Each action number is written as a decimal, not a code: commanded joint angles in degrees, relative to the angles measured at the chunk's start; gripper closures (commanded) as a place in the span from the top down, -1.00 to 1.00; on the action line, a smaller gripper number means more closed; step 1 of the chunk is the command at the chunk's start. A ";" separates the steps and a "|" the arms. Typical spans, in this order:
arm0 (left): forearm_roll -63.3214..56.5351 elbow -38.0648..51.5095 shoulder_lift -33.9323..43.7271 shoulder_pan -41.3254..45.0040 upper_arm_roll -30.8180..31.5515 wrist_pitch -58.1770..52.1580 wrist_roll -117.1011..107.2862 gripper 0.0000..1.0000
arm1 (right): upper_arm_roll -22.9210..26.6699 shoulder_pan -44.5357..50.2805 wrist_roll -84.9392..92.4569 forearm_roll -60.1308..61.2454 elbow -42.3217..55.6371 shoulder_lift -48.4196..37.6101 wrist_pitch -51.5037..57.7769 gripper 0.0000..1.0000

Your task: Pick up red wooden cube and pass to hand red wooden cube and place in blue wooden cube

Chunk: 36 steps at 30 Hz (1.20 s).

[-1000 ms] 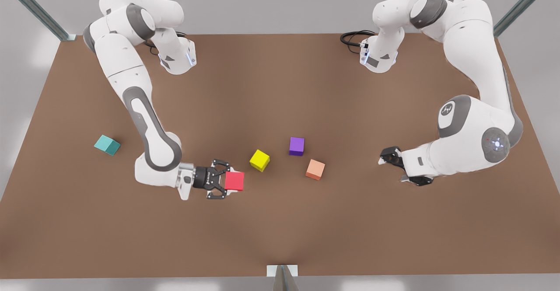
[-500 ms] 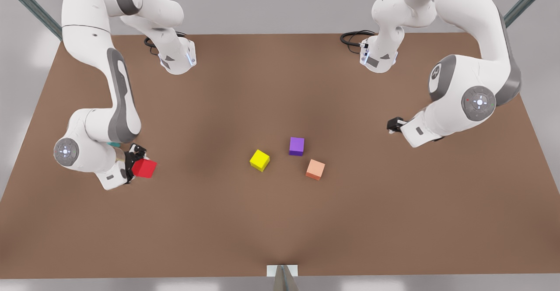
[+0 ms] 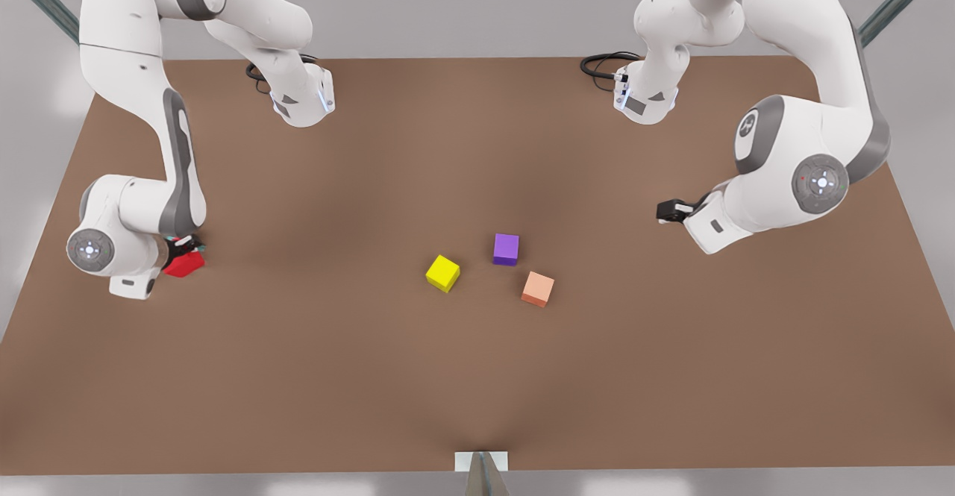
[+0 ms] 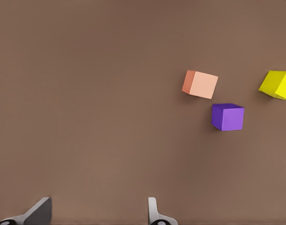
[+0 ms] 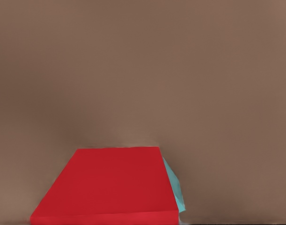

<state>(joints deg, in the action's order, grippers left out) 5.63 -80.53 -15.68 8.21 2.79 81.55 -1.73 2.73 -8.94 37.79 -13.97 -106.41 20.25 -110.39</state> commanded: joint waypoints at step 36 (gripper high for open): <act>0.17 5.12 -5.85 0.49 0.28 -7.11 -3.81 1.00 | 0.17 -9.70 -10.28 -3.87 -16.72 -1.89 -23.74 -0.24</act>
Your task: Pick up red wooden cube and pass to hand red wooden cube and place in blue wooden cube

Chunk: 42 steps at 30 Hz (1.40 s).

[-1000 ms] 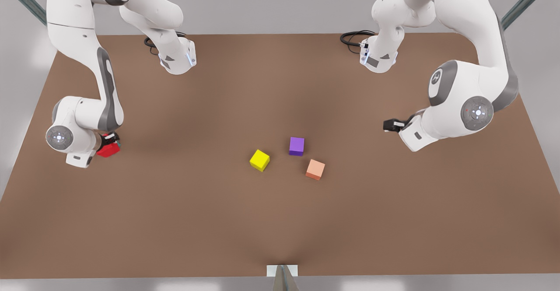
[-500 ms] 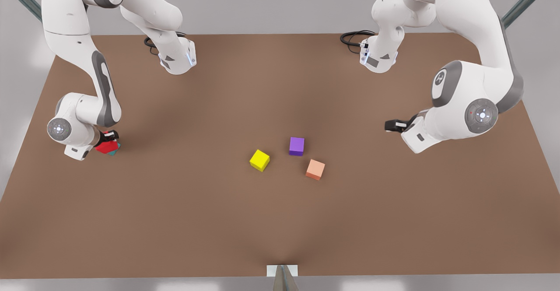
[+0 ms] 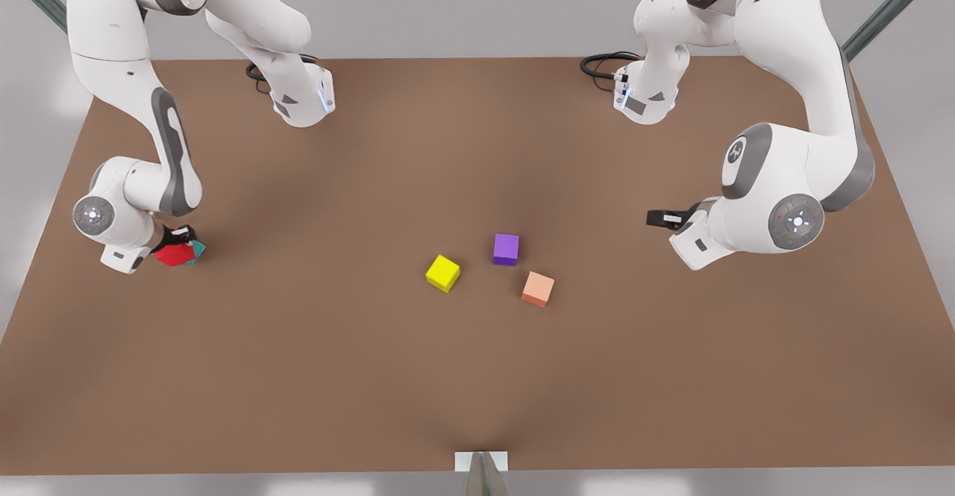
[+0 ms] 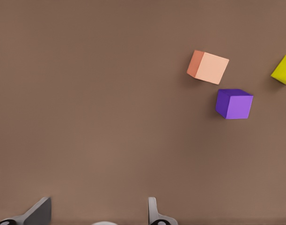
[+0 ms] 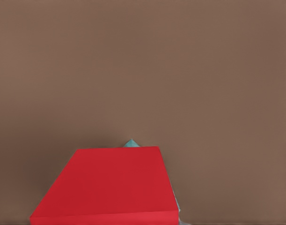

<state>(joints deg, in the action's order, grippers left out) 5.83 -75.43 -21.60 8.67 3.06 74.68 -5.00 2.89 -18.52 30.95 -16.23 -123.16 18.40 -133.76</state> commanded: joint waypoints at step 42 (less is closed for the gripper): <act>-2.67 -0.15 -0.10 0.29 0.01 1.00 -0.63 1.00 | -0.87 -0.90 -1.51 0.06 0.29 -0.91 4.21 1.00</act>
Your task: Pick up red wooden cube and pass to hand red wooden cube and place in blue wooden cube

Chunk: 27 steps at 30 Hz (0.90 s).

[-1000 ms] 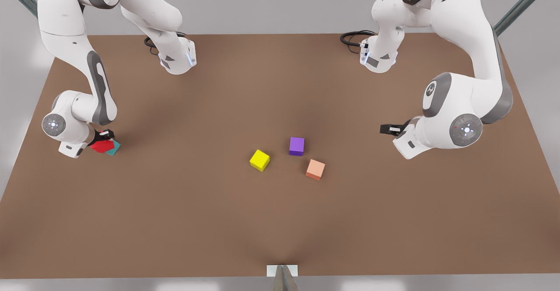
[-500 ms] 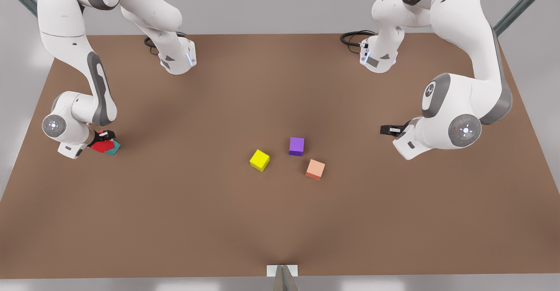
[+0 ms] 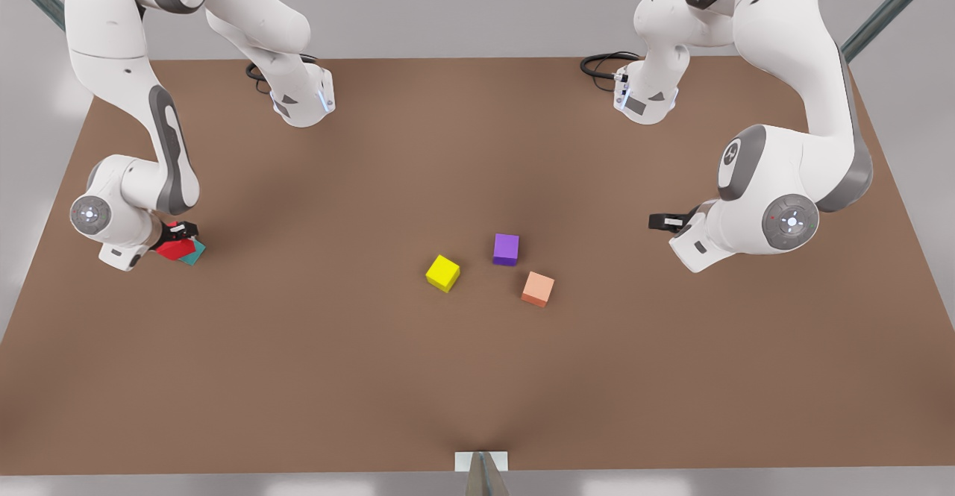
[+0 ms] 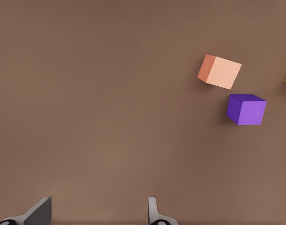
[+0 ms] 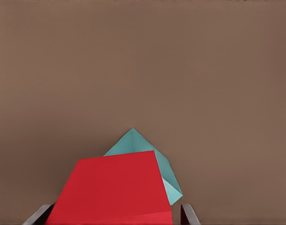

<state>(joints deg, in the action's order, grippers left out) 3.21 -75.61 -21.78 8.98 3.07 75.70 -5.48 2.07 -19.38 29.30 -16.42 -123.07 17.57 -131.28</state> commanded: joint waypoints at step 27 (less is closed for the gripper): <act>-2.25 0.38 1.48 0.07 0.63 -2.93 2.76 1.00 | -4.27 13.66 -30.89 16.77 32.27 -12.29 45.77 1.00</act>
